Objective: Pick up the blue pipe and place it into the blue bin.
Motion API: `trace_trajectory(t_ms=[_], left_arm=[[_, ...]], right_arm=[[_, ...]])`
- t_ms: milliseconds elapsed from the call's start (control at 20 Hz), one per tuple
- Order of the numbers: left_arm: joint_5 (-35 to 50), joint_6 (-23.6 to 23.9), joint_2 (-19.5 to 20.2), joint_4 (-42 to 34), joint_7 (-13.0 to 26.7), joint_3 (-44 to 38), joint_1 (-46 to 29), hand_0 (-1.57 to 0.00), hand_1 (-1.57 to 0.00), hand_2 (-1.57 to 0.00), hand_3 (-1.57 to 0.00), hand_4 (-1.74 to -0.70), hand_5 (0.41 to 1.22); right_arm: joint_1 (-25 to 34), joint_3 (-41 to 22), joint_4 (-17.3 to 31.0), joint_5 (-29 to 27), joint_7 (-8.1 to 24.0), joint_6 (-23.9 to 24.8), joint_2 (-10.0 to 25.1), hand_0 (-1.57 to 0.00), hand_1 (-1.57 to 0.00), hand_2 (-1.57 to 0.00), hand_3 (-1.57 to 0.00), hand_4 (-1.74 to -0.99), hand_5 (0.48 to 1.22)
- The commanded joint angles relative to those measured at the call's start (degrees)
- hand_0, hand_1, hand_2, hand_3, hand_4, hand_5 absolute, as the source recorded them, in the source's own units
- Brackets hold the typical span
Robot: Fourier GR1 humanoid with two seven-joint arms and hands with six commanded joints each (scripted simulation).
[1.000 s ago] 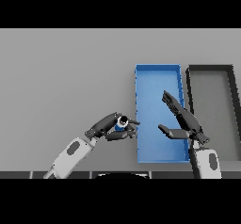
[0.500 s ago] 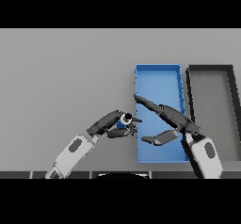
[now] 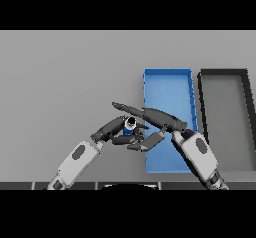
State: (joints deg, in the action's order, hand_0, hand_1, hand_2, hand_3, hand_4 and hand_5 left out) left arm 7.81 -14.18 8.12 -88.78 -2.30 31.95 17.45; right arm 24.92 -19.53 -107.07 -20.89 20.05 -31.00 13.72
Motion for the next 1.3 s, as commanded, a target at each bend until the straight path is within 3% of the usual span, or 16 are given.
trace_trajectory(t_ms=[0, 250, 300, 350, 400, 450, 500, 550, 600, 700, 800, 950, 1050, 1150, 1200, 1250], left_arm=[[0.0, -0.2, -0.2, -0.1, -0.5, 0.2, -0.1, -1.57, -1.57, -1.57, -1.52, -1.73, 1.221], [1.6, -1.8, 0.3, -1.2, 0.9, -0.4, -0.8, -1.57, -1.57, -1.57, -1.47, -1.72, 1.221], [2.0, -2.2, 0.2, -1.4, 1.0, -0.5, -0.4, -1.57, -1.57, -1.57, -1.4, -1.72, 1.221], [0.2, -2.0, 0.3, -1.4, -0.8, -0.2, -0.1, -1.5, -1.39, -1.37, -1.15, -1.63, 1.221], [-3.4, -0.4, 0.8, -1.2, 2.4, 0.7, 0.9, -1.24, -1.12, -1.09, -0.92, -1.61, 1.221], [-6.2, 0.0, 1.7, -1.0, 2.8, 1.4, 0.9, -0.99, -0.9, -0.87, -0.74, -1.59, 1.221], [-6.8, 0.8, 1.7, -1.5, 2.0, 1.3, 0.5, -0.88, -0.83, -0.8, -0.67, -1.61, 1.221], [-6.4, 1.0, 1.6, -1.9, 2.1, 0.9, 0.6, -0.89, -0.87, -0.85, -0.66, -1.64, 1.221], [-5.6, 1.2, 0.5, -1.5, 1.5, 0.5, 0.2, -1.03, -1.01, -0.99, -0.62, -1.66, 1.192], [-2.8, 0.8, -1.3, -1.1, -0.6, -0.5, -0.5, -1.22, -1.21, -1.2, -0.52, -1.69, 1.203], [-0.3, -0.5, -1.3, -1.4, -1.6, -1.0, -1.4, -1.35, -1.34, -1.33, -0.53, -1.71, 1.209], [-1.5, 0.4, -0.8, -1.3, -2.1, -0.6, -0.5, -1.46, -1.45, -1.45, -0.59, -1.72, 1.215], [-2.2, 0.7, 0.2, -2.1, -1.6, 0.3, -0.8, -1.5, -1.45, -1.49, -0.53, -1.73, 1.217], [-2.7, 0.6, 0.8, -1.3, -2.0, 0.5, -0.2, -1.5, -1.36, -1.52, -0.51, -1.73, 1.219], [-2.9, 0.1, 0.8, -1.1, -2.0, 0.7, 0.2, -1.43, -1.22, -1.35, -0.53, -1.64, 1.219], [-3.4, -0.5, 0.7, -0.8, -2.3, 1.0, 0.8, -1.41, -1.19, -1.24, -0.52, -1.54, 1.219]], right_arm=[[0.0, -0.5, 0.5, 0.5, -0.3, -0.1, -0.7, 0.0, 0.0, 0.0, 0.0, -1.225, 0.515], [4.6, -0.5, 5.4, 0.3, -0.2, -2.0, -2.6, -0.01, -0.04, -0.07, -0.01, -1.241, 0.516], [5.7, -0.6, 6.4, 0.2, -0.1, -2.3, -3.2, -0.05, -0.08, -0.11, -0.04, -1.268, 0.519], [6.3, -0.6, 6.6, -0.7, 0.3, -3.1, -2.9, -0.14, -0.17, -0.19, -0.11, -1.308, 0.523], [6.6, -0.9, 6.7, -1.0, 0.5, -3.7, -3.0, -0.28, -0.31, -0.33, -0.23, -1.352, 0.528], [6.8, -1.3, 7.4, -0.6, 0.5, -3.8, -3.7, -0.48, -0.5, -0.5, -0.37, -1.39, 0.538], [7.4, -1.5, 7.8, -0.3, 0.1, -4.0, -3.9, -0.7, -0.71, -0.71, -0.56, -1.453, 0.551], [8.2, -1.8, 8.4, -1.2, -0.1, -4.2, -4.2, -0.87, -0.89, -0.89, -0.7, -1.503, 0.573], [8.3, -1.9, 8.7, -3.0, 0.9, -4.1, -4.5, -1.01, -1.02, -1.02, -0.83, -1.541, 0.604], [6.8, -2.7, 8.1, -4.3, 2.4, -3.1, -5.1, -1.21, -1.22, -1.22, -1.1, -1.492, 0.706], [6.5, -2.7, 7.4, -3.5, 1.9, -2.0, -6.0, -1.34, -1.35, -1.35, -1.27, -1.464, 0.891], [6.2, -2.3, 7.0, 1.3, -1.7, -2.6, -6.9, -1.45, -1.46, -1.46, -1.42, -1.459, 1.052], [5.2, -2.3, 6.7, 2.5, -3.3, -4.0, -7.6, -1.5, -1.5, -1.5, -1.47, -1.469, 1.113], [4.3, -1.5, 6.5, 1.7, -1.6, -5.4, -8.0, -1.52, -1.52, -1.52, -1.51, -1.473, 1.152], [4.0, -1.0, 6.5, 1.0, -1.3, -5.8, -8.6, -1.53, -1.53, -1.53, -1.52, -1.474, 1.166], [4.0, -0.7, 6.0, 1.0, -0.4, -6.3, -9.0, -1.54, -1.54, -1.54, -1.53, -1.477, 1.177]])
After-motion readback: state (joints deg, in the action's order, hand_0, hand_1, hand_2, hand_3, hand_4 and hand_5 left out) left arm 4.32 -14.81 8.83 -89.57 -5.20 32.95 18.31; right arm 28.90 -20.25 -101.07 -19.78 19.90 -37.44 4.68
